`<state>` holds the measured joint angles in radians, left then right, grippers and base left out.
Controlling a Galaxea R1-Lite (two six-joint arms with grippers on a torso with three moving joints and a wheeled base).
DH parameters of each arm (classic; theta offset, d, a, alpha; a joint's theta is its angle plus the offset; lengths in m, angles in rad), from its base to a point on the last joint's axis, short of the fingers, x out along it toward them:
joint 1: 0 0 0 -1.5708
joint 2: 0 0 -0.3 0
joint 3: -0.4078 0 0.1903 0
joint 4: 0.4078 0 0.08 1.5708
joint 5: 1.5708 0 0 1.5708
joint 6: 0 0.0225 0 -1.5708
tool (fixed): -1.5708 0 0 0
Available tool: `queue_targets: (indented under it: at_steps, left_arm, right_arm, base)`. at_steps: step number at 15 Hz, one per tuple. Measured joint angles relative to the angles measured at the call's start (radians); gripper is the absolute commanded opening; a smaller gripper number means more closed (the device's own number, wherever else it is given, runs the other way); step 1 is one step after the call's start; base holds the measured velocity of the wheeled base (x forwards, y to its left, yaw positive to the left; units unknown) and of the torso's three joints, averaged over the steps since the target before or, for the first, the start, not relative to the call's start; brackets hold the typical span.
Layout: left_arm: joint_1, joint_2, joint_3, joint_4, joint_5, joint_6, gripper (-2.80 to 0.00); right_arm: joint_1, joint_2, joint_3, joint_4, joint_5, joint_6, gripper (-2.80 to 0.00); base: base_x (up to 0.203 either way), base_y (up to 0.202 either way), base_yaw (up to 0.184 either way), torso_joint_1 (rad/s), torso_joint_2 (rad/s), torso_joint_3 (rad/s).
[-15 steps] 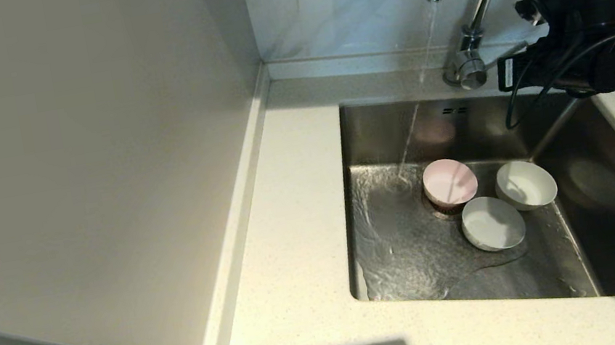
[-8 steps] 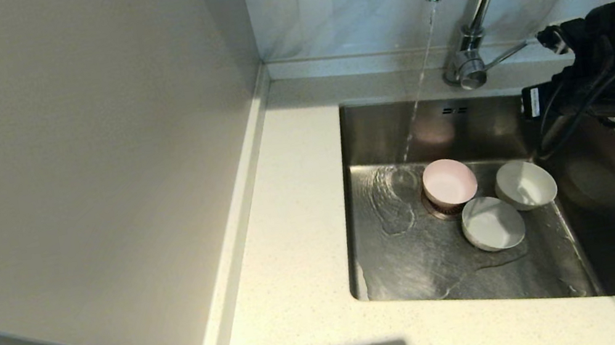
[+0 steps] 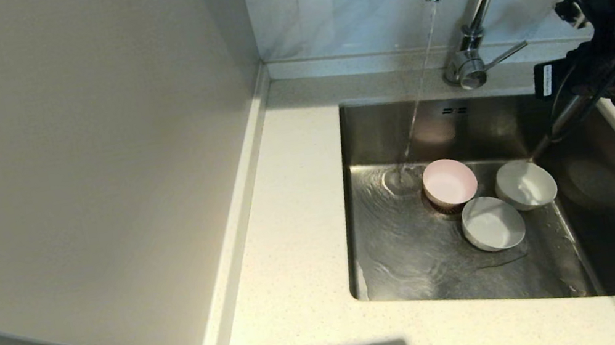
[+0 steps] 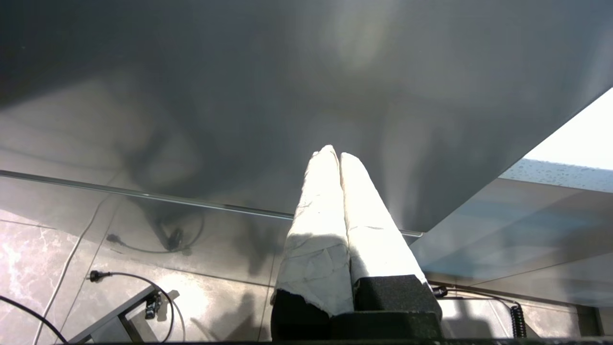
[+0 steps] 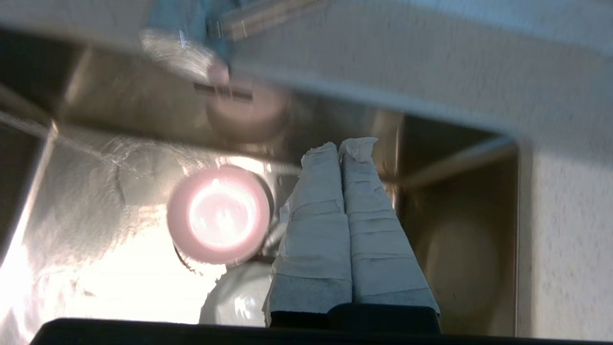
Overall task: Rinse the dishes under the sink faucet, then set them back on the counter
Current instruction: Turn off the faucet
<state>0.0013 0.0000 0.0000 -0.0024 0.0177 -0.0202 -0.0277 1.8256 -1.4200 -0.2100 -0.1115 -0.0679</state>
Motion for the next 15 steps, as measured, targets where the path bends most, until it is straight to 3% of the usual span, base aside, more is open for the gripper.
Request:
queue_targets:
  at_steps: [3, 15]
  left_arm:
    - [0.0, 0.0, 0.0, 0.0, 0.0, 0.001, -2.8]
    - [0.0, 0.0, 0.0, 0.0, 0.0, 0.001, -2.8]
  right_arm:
    - [0.016, 0.034, -0.074, -0.002, 0.0, 0.035, -2.8]
    - [0.047, 0.161, -0.27, 0.0, -0.001, 0.039, -2.8]
  base:
    - [0.0, 0.0, 0.0, 0.0, 0.0, 0.0]
    - [0.0, 0.0, 0.0, 0.0, 0.0, 0.0]
